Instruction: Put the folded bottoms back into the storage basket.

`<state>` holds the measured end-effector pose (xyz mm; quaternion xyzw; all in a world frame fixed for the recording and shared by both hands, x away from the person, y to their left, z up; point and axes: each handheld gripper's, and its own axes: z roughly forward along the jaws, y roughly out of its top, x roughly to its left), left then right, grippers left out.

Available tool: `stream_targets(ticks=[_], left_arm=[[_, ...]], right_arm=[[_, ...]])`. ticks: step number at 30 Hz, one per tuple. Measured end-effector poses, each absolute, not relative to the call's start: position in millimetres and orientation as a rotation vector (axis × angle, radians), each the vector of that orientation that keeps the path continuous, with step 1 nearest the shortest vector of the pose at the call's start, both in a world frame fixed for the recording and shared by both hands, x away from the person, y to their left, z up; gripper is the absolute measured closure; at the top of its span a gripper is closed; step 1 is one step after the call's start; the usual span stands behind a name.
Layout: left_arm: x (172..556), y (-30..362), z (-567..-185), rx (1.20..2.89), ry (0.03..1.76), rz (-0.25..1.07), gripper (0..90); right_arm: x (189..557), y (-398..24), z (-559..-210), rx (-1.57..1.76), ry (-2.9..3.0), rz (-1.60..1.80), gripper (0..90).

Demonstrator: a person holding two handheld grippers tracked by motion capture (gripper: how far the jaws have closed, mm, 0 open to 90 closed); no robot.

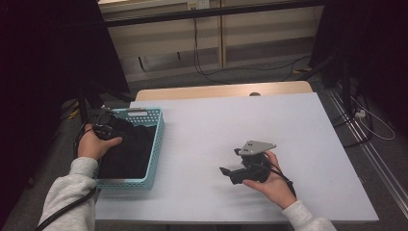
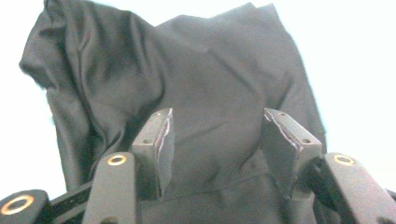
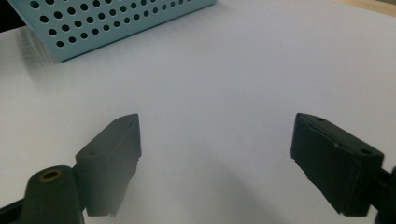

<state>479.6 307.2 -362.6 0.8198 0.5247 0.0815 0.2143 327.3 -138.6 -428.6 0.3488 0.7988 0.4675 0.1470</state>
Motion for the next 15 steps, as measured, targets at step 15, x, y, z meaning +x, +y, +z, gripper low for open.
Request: stream_targets(ticks=[15], left_arm=[[473,255,-342,2.297,1.260,0.186,32.1]], right_arm=[[325,-164,-431,1.039,2.283,1.326,15.8]])
